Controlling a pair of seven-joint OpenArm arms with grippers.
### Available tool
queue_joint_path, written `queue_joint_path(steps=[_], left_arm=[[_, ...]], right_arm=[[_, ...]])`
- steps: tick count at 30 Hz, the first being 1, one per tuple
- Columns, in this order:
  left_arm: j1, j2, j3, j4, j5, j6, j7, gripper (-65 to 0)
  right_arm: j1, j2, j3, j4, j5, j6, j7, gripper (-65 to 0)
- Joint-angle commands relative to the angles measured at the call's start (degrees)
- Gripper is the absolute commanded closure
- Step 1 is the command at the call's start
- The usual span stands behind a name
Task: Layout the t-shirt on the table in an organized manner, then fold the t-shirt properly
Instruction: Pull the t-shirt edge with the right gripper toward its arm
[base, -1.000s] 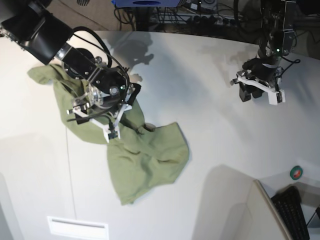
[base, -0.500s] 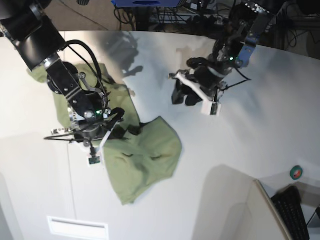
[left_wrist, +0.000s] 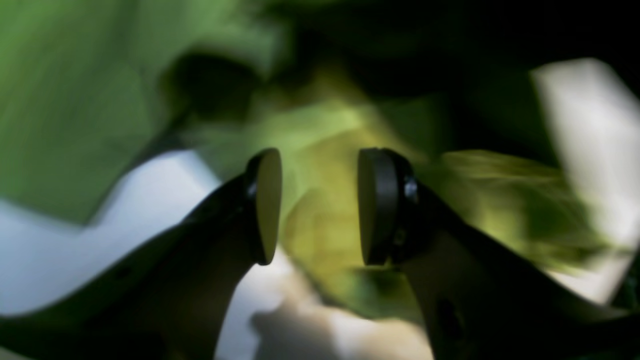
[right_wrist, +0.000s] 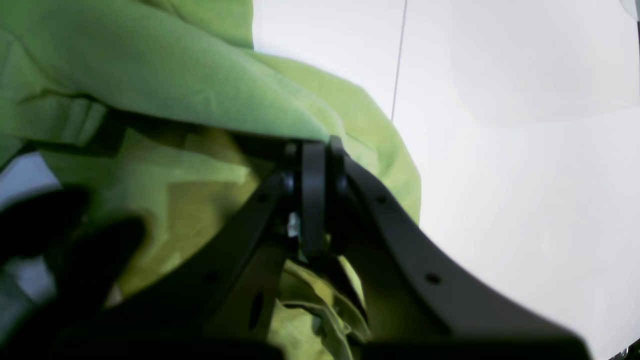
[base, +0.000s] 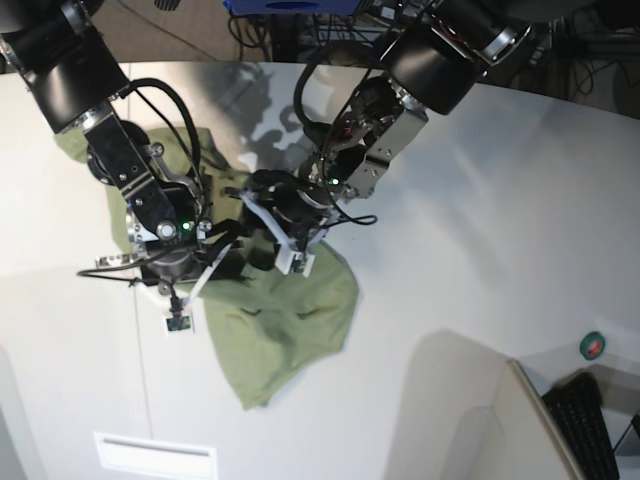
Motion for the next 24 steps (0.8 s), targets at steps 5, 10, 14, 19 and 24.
queue_joint_path(steps=[5, 10, 14, 19, 24], left_arm=[[-5.26, 3.37, 0.26, -12.01, -0.21, -0.42, -2.33, -24.2], [-6.49, 2.93, -0.01, -16.23, -0.21, -0.07, -4.0, -24.2], [-6.67, -2.08, -0.18, -16.06, -0.21, 4.42, -5.14, -24.2], [-7.19, -6.91, -0.36, -13.42, -0.39, 5.91, -5.14, -24.2], [-7.37, -10.69, -0.36, -9.2, -0.65, 6.0, -4.79, -24.2]], right_arm=[[1.37, 0.1, 0.52, 1.75, -0.81, -0.19, 0.94, 0.0], [1.54, 0.02, 6.23, 5.62, -0.81, -0.19, 0.94, 0.0], [2.51, -0.34, 15.02, 6.06, -0.81, 4.47, 0.94, 0.0], [2.86, -0.34, 25.22, 1.4, -0.81, 12.03, 1.29, 0.0], [4.53, -0.34, 36.91, -5.55, -0.81, 15.2, 0.24, 0.0]])
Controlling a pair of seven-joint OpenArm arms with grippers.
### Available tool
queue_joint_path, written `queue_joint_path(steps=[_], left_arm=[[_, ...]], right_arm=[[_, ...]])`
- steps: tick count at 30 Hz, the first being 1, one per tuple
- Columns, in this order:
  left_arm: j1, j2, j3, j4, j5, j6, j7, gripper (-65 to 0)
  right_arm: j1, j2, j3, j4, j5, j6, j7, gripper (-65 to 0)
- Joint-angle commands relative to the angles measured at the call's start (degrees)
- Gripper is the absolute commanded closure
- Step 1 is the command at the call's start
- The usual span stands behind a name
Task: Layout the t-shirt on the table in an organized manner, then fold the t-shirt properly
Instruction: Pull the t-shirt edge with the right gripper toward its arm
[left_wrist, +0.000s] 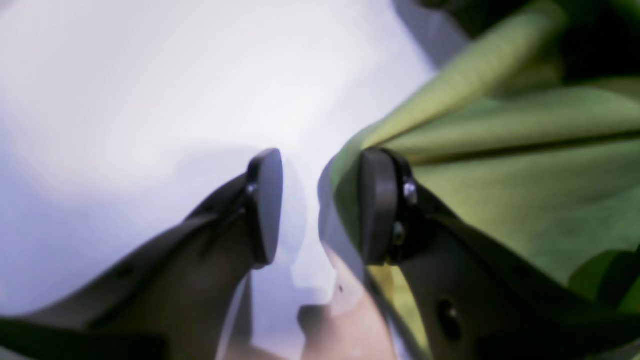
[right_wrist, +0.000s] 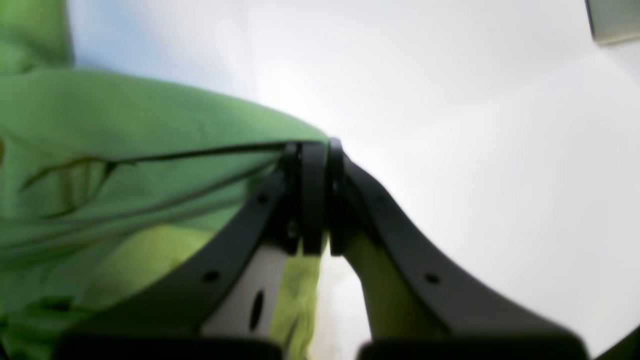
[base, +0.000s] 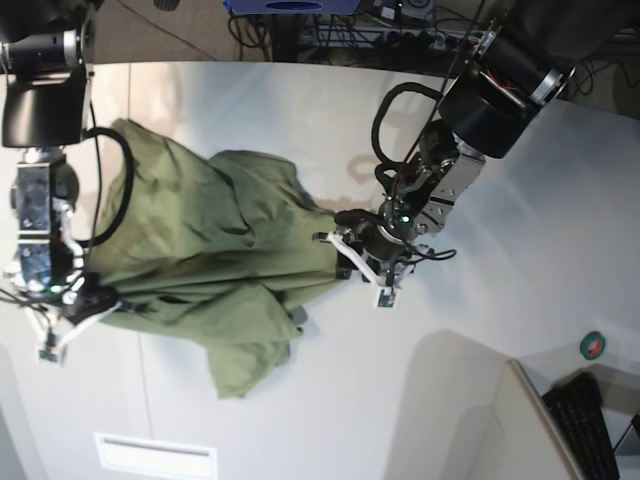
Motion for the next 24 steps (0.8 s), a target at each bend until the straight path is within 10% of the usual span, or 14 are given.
queue_joint_path(steps=[1, 11, 24], left_arm=[[-0.4, -1.01, -0.18, 0.22, -0.35, 1.8, 2.23, -24.2], [2.42, -3.82, -2.38, 7.96, -0.52, 1.8, 2.23, -24.2], [19.56, -7.96, -37.46, 38.2, 0.09, 1.45, 12.95, -24.8]], right_arm=[[1.43, 0.89, 2.5, -0.53, -1.68, -0.39, -1.04, 0.0], [-4.29, -5.53, 12.17, -2.46, -1.5, 3.04, -4.39, 0.0], [-14.04, -4.39, 1.97, 22.24, -1.59, 3.39, -4.65, 0.0]])
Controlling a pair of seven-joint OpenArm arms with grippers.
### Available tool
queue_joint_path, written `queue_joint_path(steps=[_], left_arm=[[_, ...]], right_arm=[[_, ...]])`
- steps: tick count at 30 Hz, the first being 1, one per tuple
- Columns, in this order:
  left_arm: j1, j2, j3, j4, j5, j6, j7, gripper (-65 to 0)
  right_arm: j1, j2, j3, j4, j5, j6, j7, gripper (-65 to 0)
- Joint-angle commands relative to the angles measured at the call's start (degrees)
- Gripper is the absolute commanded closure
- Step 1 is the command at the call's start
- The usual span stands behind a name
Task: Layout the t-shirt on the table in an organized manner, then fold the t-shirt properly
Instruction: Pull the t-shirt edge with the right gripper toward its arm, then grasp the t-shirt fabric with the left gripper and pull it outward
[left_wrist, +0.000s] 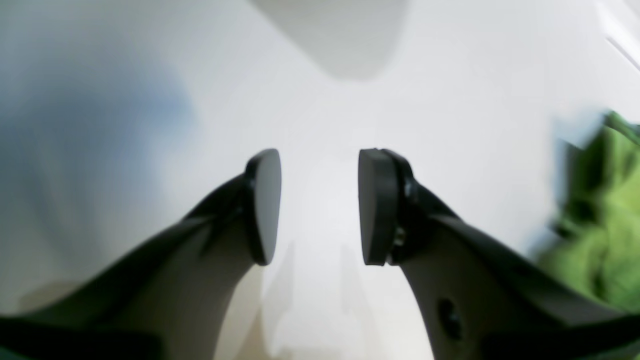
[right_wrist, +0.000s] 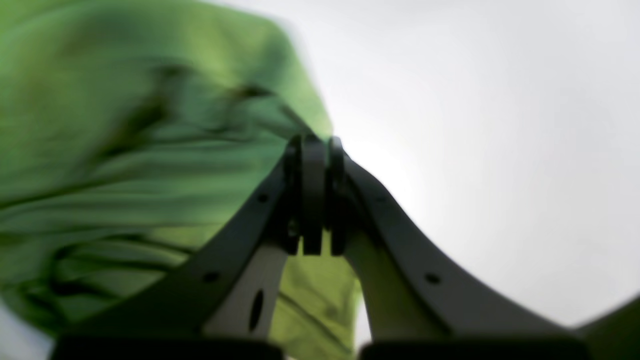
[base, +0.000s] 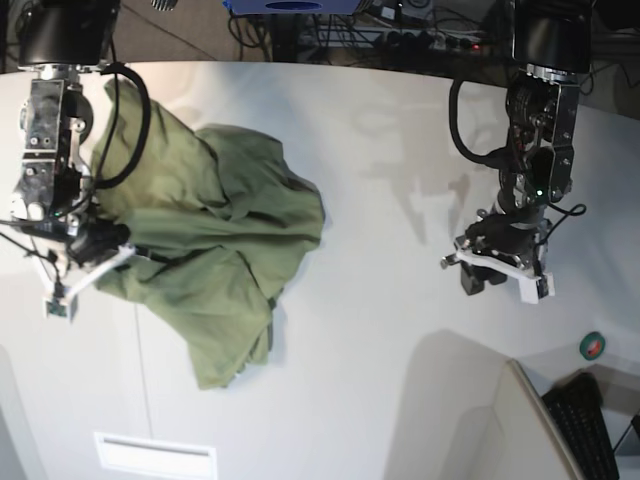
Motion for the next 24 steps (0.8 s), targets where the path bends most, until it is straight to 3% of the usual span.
queue_joint_path(steps=[1, 2, 4, 7, 12, 14, 17, 24], left_arm=[[-0.9, -0.66, -0.61, 2.01, 0.44, 0.03, -1.52, -24.7], [-0.9, -0.66, -0.52, 2.63, 2.29, 0.03, -1.61, -24.7], [-0.9, -0.13, -0.34, 3.68, 8.44, 0.12, -1.61, -24.7], [-1.07, 4.0, -0.34, 4.38, 15.48, -0.23, -1.52, -24.7], [-2.57, 10.24, 0.8, 3.15, 16.18, -0.85, -0.11, -28.0], [-4.59, 12.27, 3.88, 2.36, 13.9, -3.4, 4.64, -37.4], [-8.63, 14.38, 8.89, 1.31, 6.42, -4.8, 12.9, -45.4], [-15.84, 20.88, 12.67, -9.24, -6.85, -4.8, 14.39, -48.5]], right_arm=[[0.49, 0.6, -0.66, 1.02, -0.59, 0.07, 0.6, 0.0], [0.49, 0.6, -1.45, 1.02, -0.59, 0.07, 0.07, 0.0], [0.49, 0.42, -2.68, 1.02, -0.59, 0.07, -0.99, -6.6], [0.14, 0.42, -2.85, 1.02, -0.59, 0.07, -1.07, -13.7], [-1.27, 0.24, -3.12, 1.11, -0.59, 0.07, -0.9, -14.1], [-1.88, 0.24, -3.12, 1.11, -0.59, 0.07, -0.72, -14.3], [-2.24, 0.6, -2.59, 1.11, -0.59, 0.07, -0.63, -14.3], [-2.24, 1.91, 3.56, 1.11, -0.59, 0.07, -0.72, -14.6]])
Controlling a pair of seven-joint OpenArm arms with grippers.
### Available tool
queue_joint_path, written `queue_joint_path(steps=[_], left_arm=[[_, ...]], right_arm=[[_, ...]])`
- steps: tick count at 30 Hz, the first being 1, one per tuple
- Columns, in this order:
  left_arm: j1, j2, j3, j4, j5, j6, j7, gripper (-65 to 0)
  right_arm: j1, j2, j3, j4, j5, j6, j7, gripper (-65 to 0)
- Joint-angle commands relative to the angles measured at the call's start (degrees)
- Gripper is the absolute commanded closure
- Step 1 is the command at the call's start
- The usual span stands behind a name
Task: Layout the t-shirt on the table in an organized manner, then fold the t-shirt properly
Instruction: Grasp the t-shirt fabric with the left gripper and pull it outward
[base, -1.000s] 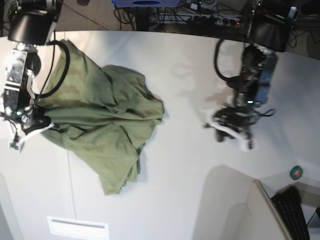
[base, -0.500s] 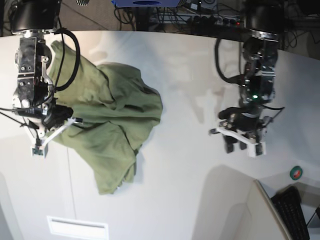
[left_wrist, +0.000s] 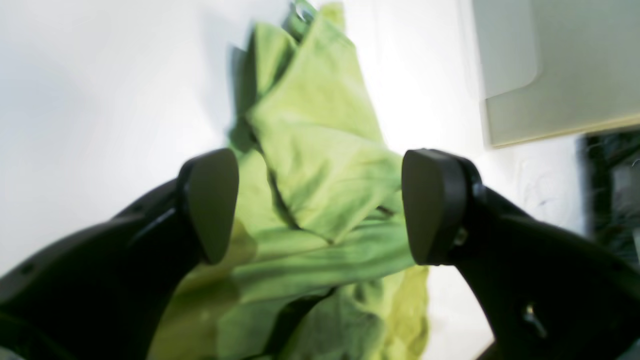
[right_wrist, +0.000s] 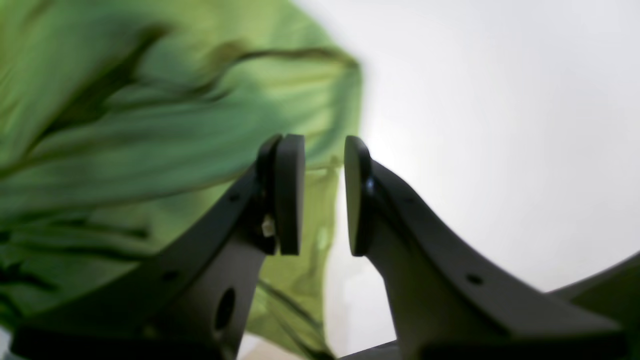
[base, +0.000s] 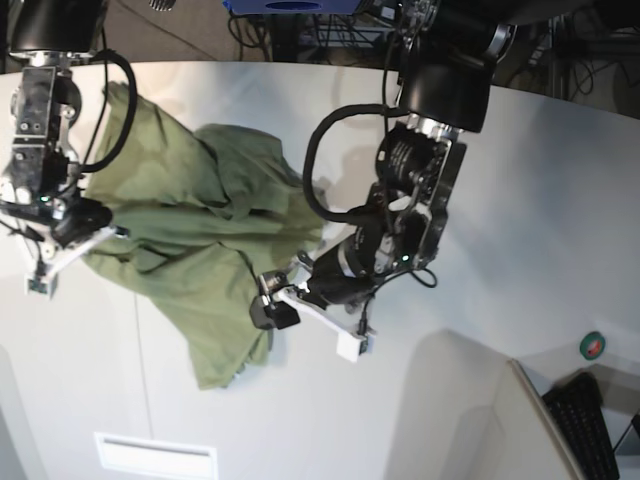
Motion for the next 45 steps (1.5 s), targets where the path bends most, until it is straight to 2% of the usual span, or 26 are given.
queue_joint_path(steps=[1, 3, 5, 8, 10, 12, 15, 21, 30, 35, 39, 41, 43, 45], left_arm=[[-2.3, 1.02, 0.08, -1.94, -1.94, -0.37, -0.47, -49.4], [-4.85, 1.9, -0.01, -7.56, -3.61, -0.46, -0.56, -55.8], [-6.78, 2.16, -0.01, -10.9, -5.63, -0.46, -0.73, -64.0], [-8.8, 2.16, -0.01, -13.01, -7.21, -0.46, -0.82, -65.0], [-10.39, 2.51, -0.01, -14.95, -7.13, -0.46, -0.82, -65.0], [-12.06, 3.65, -0.01, -17.59, -7.04, -0.46, -1.0, -65.0], [-14.43, 5.15, 0.69, -22.24, -7.04, -0.46, -4.78, -65.0], [-19.27, 5.5, 5.0, -31.65, -7.39, -0.46, -11.02, -65.0], [-19.88, 5.93, 5.7, -33.85, -7.39, -0.46, -13.65, -65.0], [-19.53, 5.93, 5.7, -34.55, -7.39, -0.46, -13.65, -51.5], [-19.79, 5.93, 6.06, -35.52, -7.39, -0.72, -13.65, -48.4], [-19.97, 5.93, 9.48, -35.7, -7.39, -0.72, -13.74, -45.7], [-19.97, 5.93, 12.56, -35.61, -7.39, -0.72, -13.83, -38.8], [-19.97, 5.93, 13.97, -35.96, -7.39, -0.72, -16.47, -28.1]], right_arm=[[0.69, 0.38, 1.23, 1.0, 0.0, 0.09, 0.57, -14.7], [0.43, 0.38, 3.34, 1.0, 0.0, 0.53, 0.3, -14.7], [-0.71, 0.38, 4.92, 1.0, 0.0, 4.66, 0.39, -14.7], [-1.15, -0.14, 8.27, 1.0, 0.0, 10.73, 0.83, -14.1], [-1.5, -1.64, 10.9, 1.0, 0.0, 12.75, 1.09, -14.0], [-1.77, -2.16, 12.57, 1.0, 0.0, 13.1, 2.68, -14.0], [-2.65, -2.34, 12.92, 1.0, 0.0, 13.19, 4.08, -14.0], [-3.17, -2.34, 13.19, 1.0, 0.0, 13.28, 3.99, -14.0], [-4.49, -2.43, 13.19, 1.0, 0.0, 13.28, 4.08, -14.0], [-7.31, -2.52, 13.01, 4.08, 0.0, 13.28, 5.84, -14.0], [-9.24, -2.6, 12.92, 7.15, 0.0, 13.28, 6.63, -14.0], [-10.21, -3.57, 12.92, 7.94, 0.0, 13.28, 6.54, -14.0], [-10.74, -4.45, 13.19, 8.03, 0.0, 13.28, 6.72, -14.0], [-11.17, -4.8, 12.92, 7.86, 0.0, 13.37, 6.72, -14.0]])
